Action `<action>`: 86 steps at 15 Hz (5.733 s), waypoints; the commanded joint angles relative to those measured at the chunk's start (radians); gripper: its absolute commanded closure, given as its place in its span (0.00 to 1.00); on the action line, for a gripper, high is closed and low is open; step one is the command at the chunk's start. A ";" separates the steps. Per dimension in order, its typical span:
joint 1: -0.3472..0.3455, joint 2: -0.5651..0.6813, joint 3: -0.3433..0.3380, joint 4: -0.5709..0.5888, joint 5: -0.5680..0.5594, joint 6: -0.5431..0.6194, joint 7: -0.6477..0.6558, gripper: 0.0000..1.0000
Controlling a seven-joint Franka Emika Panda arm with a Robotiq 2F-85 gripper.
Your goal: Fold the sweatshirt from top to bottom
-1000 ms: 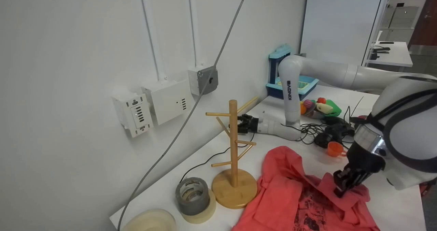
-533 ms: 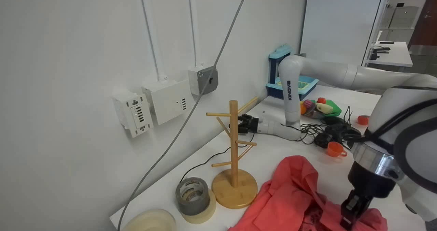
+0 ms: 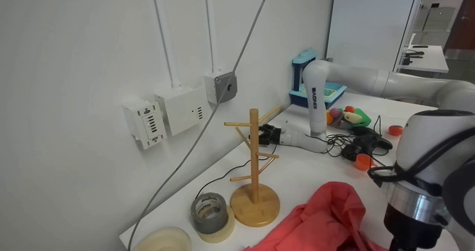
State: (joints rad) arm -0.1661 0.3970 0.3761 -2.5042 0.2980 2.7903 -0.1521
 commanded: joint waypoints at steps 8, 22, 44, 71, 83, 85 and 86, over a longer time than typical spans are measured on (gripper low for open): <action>0.218 -0.168 -0.254 0.082 -0.307 -0.406 0.121 0.98; 0.238 -0.132 -0.127 0.095 0.170 -0.247 -0.028 0.98; 0.244 0.148 0.046 0.075 0.639 0.087 -0.332 0.53; 0.112 -0.058 -0.262 0.116 0.071 -0.061 0.109 0.00; -0.109 0.058 -0.209 0.163 0.377 -0.090 -0.064 0.00; -0.137 0.091 -0.198 0.185 0.427 -0.130 -0.121 0.00; -0.149 0.112 -0.195 0.201 0.446 -0.166 -0.144 0.00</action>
State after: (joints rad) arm -0.2600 0.4482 0.1494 -2.3602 0.6722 2.6993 -0.2078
